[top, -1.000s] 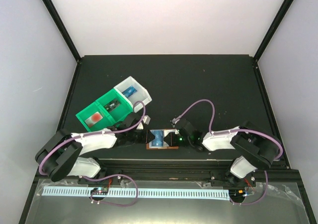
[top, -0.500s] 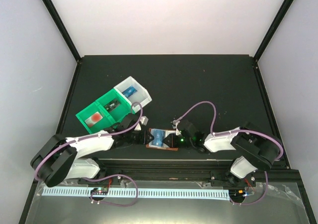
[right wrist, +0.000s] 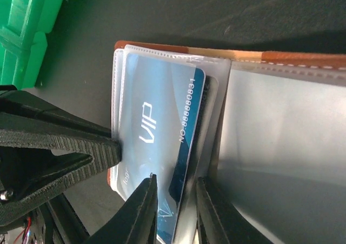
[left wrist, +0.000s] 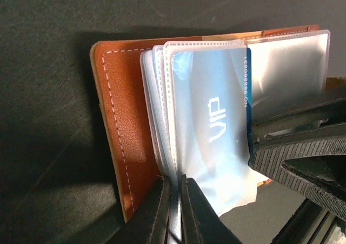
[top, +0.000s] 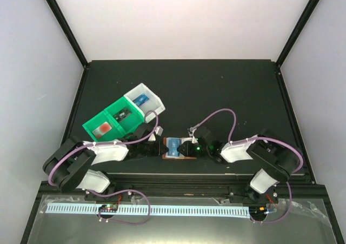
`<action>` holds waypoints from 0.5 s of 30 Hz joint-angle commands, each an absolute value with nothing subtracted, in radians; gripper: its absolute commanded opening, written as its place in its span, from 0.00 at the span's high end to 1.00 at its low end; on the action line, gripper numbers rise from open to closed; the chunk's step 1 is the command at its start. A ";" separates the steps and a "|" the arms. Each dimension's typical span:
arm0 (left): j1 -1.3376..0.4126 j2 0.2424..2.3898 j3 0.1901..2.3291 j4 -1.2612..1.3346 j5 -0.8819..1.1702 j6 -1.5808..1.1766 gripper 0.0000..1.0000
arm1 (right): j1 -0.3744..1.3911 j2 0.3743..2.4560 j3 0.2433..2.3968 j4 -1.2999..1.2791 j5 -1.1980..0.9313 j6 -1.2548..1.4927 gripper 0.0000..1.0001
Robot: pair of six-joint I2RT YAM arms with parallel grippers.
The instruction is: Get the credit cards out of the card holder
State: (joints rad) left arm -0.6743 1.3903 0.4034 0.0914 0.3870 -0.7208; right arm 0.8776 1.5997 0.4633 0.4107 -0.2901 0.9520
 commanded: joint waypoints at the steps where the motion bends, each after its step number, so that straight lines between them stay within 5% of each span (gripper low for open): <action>1: -0.683 1.452 0.404 0.083 0.421 -0.731 0.96 | 0.862 1.621 0.463 0.471 -0.325 0.967 0.77; 15: -0.685 1.504 0.414 0.089 0.441 -0.746 0.92 | 0.857 1.582 0.449 0.475 -0.314 0.953 0.99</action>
State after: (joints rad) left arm -0.6666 1.4548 0.4274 0.1493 0.4179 -0.7433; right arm 0.8444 1.5833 0.4515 0.4026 -0.2764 0.9684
